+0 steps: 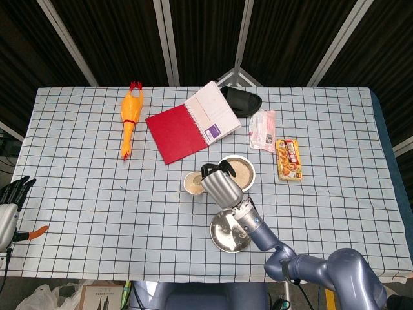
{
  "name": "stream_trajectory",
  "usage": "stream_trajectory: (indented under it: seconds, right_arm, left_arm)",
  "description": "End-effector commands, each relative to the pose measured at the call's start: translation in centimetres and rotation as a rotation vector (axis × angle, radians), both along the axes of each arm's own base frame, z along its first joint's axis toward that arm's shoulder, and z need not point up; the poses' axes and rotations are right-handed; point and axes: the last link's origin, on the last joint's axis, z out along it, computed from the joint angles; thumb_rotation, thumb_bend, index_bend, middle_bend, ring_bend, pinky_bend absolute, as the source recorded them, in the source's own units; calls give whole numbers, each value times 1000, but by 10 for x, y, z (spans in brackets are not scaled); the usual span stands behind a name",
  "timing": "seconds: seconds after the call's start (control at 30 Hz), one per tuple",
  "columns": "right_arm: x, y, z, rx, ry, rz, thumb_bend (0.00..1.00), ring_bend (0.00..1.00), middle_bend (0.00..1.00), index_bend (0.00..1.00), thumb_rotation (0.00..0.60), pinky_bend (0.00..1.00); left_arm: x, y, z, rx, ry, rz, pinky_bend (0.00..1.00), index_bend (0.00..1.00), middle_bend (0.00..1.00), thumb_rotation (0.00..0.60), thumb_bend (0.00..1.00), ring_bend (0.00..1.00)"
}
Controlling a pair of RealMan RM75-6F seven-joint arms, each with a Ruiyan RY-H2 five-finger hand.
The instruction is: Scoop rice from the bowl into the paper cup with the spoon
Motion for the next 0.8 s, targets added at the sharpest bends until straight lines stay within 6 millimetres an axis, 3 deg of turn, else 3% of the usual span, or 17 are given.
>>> stream_trajectory:
  seconds: [0.03,0.33,0.53,0.8]
  right_arm:
    - [-4,1,-1,5,1,-3,501,980,922,669,600,885]
    - [9,-4,15,-18,-70,-3,501,980,922,669,600,885]
    - [2,2,15,35,-250,-178,501,981,922,669,600,885]
    - [-2,8,38,95,-475,-326,501,980,922,669,600,885]
  left_arm:
    - [0,0,0,1,0,1,0,0,0,600,0,0]
    - [0,0,0,0,0,2,0,0,0,600,0,0]
    - [0,-1,-1,-12,-14,12,0,0,0,600,0,0]
    - [0,-2,-1,-17,-25,21,0,0,0,600,0,0]
